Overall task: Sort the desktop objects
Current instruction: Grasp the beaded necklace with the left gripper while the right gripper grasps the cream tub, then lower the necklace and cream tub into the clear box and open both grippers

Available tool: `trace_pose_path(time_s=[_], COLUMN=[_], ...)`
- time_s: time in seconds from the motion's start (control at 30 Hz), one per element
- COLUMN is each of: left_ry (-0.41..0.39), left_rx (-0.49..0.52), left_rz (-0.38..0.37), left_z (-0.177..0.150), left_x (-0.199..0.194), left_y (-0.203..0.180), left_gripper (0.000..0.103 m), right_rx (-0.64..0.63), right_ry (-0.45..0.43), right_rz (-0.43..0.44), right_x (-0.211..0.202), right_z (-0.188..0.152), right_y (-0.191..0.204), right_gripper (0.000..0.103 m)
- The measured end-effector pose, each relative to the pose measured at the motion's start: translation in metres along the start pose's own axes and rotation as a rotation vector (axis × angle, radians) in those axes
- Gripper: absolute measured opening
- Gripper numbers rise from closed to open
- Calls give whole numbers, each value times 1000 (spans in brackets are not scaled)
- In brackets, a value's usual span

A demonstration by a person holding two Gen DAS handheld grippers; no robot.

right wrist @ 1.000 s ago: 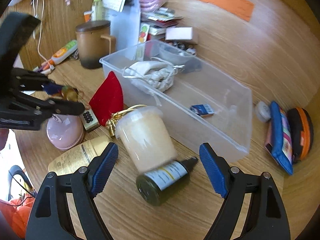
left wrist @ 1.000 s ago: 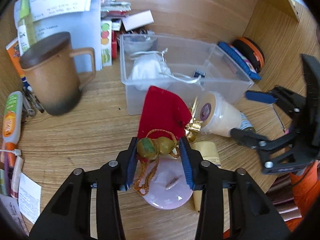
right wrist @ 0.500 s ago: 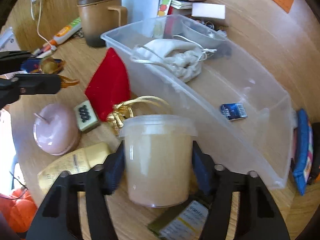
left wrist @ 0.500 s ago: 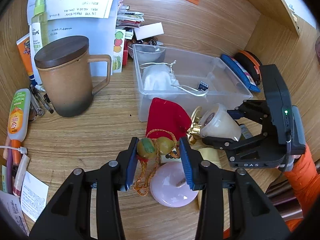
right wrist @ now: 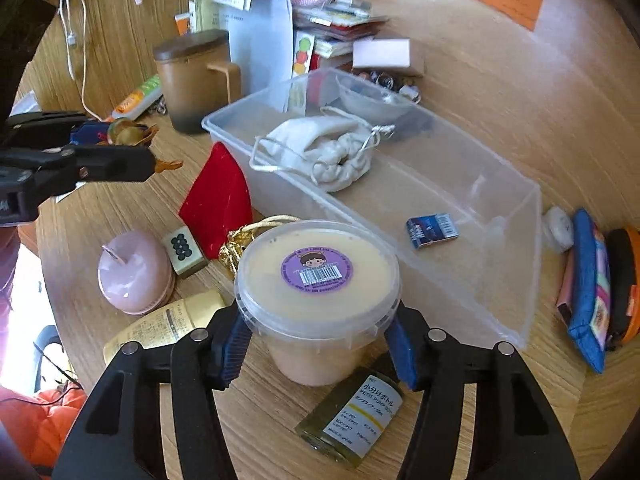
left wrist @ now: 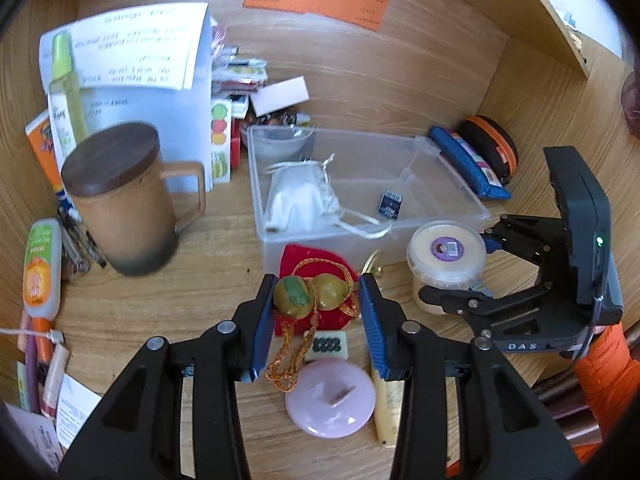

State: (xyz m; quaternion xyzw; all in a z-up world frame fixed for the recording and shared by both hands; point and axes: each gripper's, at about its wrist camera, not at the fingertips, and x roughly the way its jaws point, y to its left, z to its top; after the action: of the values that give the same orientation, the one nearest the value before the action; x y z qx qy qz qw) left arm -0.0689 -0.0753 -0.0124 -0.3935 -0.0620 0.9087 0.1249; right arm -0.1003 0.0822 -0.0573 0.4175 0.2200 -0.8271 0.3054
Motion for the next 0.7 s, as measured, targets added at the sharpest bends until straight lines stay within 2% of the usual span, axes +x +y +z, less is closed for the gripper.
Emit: trace_pose_path(time_s=[0.4, 0.7], left_ry=[-49, -63], left_rx=[51, 68], left_rz=[-7, -14], left_z=[26, 53], left_x=[-6, 3], left_y=[-24, -26], left_gripper=[40, 40], right_rx=[46, 88], right_ry=[-123, -186], right_rz=[8, -26], right_x=[-44, -63], right_z=[5, 19], right_y=[-24, -54], right_gripper=[56, 56])
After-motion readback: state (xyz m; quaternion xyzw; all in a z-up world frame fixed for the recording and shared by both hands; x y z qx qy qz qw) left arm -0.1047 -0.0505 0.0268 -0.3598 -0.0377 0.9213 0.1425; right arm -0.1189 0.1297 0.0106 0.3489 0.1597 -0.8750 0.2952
